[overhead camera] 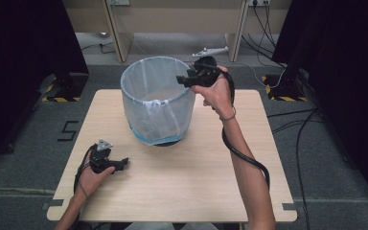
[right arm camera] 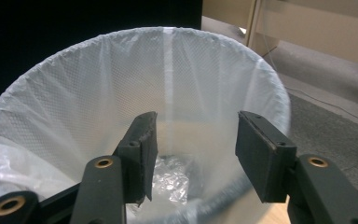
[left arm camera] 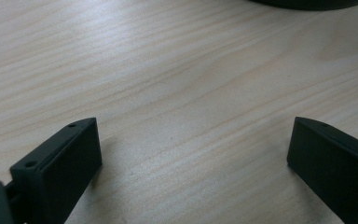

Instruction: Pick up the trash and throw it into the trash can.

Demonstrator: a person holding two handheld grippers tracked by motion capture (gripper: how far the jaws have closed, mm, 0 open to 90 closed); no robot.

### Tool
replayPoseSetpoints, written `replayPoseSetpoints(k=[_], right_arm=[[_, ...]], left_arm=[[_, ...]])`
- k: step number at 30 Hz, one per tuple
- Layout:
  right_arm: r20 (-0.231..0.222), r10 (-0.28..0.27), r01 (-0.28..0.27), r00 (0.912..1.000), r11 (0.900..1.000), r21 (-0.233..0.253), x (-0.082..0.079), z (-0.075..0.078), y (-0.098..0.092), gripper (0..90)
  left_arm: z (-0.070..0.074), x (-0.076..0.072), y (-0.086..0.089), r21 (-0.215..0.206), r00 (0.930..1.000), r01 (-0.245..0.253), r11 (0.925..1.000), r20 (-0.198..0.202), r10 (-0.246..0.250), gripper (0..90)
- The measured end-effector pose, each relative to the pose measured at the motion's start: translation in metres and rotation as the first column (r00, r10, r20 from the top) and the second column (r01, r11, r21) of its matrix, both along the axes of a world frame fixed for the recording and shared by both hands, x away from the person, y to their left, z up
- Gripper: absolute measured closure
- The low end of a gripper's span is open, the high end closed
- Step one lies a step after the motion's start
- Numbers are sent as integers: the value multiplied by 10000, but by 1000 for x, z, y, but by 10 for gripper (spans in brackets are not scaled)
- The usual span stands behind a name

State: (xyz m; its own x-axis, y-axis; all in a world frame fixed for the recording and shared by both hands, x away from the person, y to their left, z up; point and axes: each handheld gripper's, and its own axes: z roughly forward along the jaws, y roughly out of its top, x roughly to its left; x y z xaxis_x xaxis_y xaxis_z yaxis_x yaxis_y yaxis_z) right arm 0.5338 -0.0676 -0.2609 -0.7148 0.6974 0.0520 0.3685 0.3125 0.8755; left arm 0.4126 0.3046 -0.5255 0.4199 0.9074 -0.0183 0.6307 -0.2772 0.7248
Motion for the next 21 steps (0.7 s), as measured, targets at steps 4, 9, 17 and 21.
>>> replayPoseSetpoints(k=[4, 9, 17, 21], right_arm=[[35, -143, 143, 9999, 9999, 40, -3, -1, -7, 457], [73, -339, 337, 9994, 9992, 235, -9, -6, -22, 437], [15, -700, 698, 9975, 9959, 575, -16, -16, -50, 426], [8, -840, 838, 9965, 9941, 682, -19, -20, -60, 426]], left_arm=[[0, 0, 0, 2, 10000, -2, 10000, 0, 2, 20], [0, 0, 0, 0, 10000, -1, 10000, 0, 1, 20], [0, 0, 0, 1, 10000, 2, 10000, -2, -2, 20], [0, 0, 0, 2, 10000, 1, 10000, -1, -1, 19]])
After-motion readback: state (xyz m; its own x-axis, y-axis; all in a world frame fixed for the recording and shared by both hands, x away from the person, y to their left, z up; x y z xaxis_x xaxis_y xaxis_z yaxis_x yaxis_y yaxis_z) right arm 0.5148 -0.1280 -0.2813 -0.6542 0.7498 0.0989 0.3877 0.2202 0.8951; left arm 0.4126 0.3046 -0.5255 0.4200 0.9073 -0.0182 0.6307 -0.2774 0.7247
